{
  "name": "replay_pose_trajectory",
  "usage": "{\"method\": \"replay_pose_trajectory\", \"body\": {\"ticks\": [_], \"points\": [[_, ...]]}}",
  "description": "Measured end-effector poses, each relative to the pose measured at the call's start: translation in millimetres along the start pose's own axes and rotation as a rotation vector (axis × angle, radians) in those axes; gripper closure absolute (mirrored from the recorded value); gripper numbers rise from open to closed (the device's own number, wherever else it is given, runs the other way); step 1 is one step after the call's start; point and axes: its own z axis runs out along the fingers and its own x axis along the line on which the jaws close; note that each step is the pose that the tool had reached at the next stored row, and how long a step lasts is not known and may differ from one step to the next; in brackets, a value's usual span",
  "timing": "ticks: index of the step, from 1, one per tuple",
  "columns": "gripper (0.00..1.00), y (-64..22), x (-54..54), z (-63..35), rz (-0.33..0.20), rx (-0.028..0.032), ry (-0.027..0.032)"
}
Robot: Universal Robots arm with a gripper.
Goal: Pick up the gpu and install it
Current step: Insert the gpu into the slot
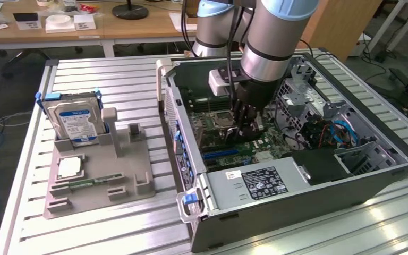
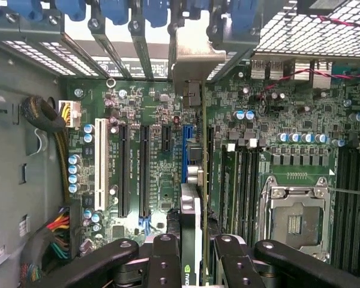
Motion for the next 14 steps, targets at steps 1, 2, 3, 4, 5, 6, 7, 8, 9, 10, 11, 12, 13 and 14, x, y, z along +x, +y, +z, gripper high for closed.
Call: {"method": "replay_pose_trajectory", "body": {"ticks": [1,2,3,4,5,6,7,8,9,10,11,12,13,14], "points": [[0.73,0.8,0.0,0.2,0.000,0.0000,0.0000],[0.73,1.2,-0.1,0.3,0.000,0.0000,0.0001],[0.73,1.3,0.0,0.3,0.000,-0.0001,0.0001],[0.73,1.3,0.0,0.3,0.000,-0.0001,0.0002],[0.73,1.3,0.0,0.3,-0.001,-0.0001,0.0001],[0.73,1.4,0.0,0.3,-0.001,0.0000,0.0001],[0.73,1.9,0.0,0.4,0.000,0.0000,0.0000],[0.73,2.8,0.0,0.4,0.000,0.0000,0.0000],[0.73,3.7,0.0,0.5,0.000,0.0000,0.0000],[0.73,4.7,0.0,0.5,0.000,0.0000,0.0001],[0.73,5.6,0.0,0.7,0.000,-0.0001,0.0001],[0.73,6.0,0.0,0.8,0.000,0.0000,0.0001],[0.73,6.1,0.1,1.4,0.000,0.0000,0.0000],[0.73,6.0,0.1,2.3,-0.001,-0.0001,0.0001]]}}
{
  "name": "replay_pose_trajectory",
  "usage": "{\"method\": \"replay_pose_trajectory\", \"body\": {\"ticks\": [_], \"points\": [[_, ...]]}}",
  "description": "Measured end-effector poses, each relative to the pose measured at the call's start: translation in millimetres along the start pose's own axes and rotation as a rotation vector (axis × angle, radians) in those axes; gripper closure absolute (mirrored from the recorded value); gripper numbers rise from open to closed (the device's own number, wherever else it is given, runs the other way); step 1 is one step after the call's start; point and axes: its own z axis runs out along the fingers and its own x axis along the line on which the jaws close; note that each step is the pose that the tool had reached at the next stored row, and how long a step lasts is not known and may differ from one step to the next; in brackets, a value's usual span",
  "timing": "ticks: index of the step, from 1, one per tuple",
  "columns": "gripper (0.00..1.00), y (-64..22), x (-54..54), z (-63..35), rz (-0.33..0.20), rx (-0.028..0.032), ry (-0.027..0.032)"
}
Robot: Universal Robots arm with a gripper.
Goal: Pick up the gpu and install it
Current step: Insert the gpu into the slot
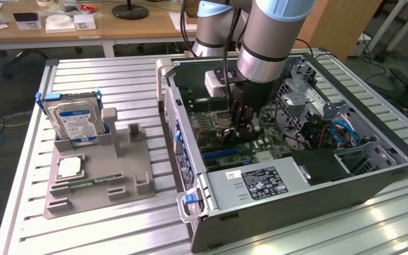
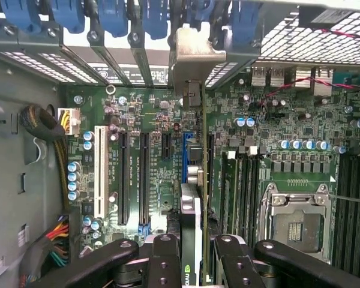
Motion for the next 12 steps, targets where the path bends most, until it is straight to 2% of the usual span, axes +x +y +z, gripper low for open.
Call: {"method": "replay_pose_trajectory", "body": {"ticks": [5,12], "points": [[0.73,0.2,0.1,1.9,0.000,-0.0001,0.0002],[0.73,4.9,0.2,2.5,0.000,0.0000,-0.0001]]}}
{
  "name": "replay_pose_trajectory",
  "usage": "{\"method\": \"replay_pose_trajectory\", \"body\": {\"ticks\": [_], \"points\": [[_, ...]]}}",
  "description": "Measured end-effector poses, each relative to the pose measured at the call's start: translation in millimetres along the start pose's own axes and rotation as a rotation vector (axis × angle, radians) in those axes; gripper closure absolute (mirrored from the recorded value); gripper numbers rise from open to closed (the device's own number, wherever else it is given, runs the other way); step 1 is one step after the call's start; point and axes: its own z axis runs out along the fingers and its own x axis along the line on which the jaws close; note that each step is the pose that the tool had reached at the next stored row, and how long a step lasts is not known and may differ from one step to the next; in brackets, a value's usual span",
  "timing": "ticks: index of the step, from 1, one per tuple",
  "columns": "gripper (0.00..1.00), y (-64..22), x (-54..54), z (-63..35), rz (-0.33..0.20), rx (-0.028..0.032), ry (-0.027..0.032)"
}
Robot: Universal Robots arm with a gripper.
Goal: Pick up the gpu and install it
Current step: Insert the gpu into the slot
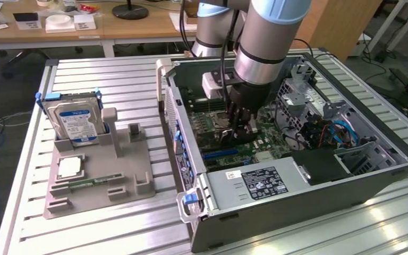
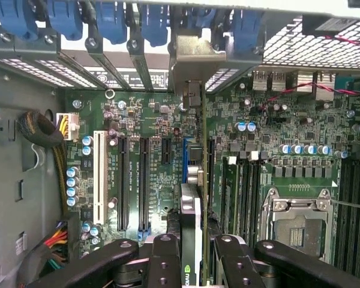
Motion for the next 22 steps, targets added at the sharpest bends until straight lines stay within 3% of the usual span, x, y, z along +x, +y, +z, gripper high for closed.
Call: {"method": "replay_pose_trajectory", "body": {"ticks": [22], "points": [[0.73,5.1,0.2,2.7,0.000,0.0000,0.0001]]}}
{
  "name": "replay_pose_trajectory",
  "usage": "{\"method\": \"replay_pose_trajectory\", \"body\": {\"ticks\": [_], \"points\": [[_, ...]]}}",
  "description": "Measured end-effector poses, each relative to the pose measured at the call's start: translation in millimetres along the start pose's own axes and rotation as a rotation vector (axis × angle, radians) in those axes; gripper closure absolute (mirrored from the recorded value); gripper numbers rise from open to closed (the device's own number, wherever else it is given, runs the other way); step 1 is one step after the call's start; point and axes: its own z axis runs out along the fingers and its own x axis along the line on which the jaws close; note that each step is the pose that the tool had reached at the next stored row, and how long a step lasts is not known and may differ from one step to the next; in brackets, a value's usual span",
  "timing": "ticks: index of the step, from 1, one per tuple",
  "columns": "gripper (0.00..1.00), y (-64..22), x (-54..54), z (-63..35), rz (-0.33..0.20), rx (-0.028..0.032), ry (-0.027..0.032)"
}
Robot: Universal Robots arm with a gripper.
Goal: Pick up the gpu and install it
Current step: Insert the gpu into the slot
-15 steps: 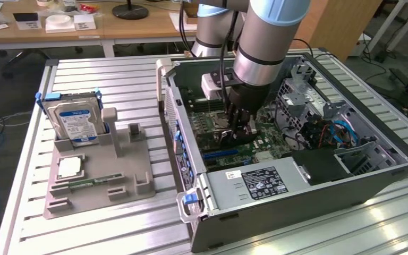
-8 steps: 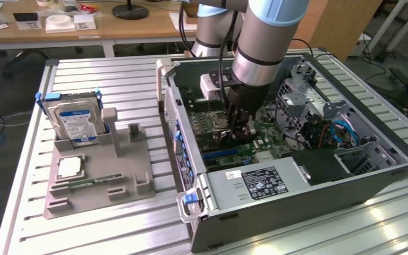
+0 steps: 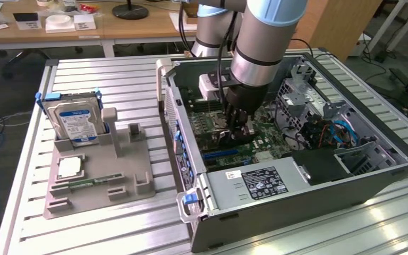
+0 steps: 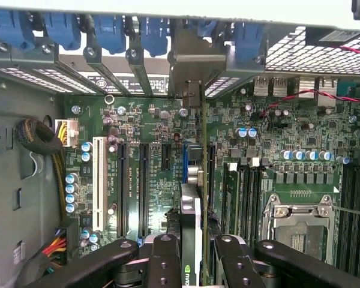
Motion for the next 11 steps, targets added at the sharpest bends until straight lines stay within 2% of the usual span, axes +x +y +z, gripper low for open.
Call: {"method": "replay_pose_trajectory", "body": {"ticks": [11], "points": [[0.73,1.3,0.2,1.3,0.000,0.0000,0.0000]]}}
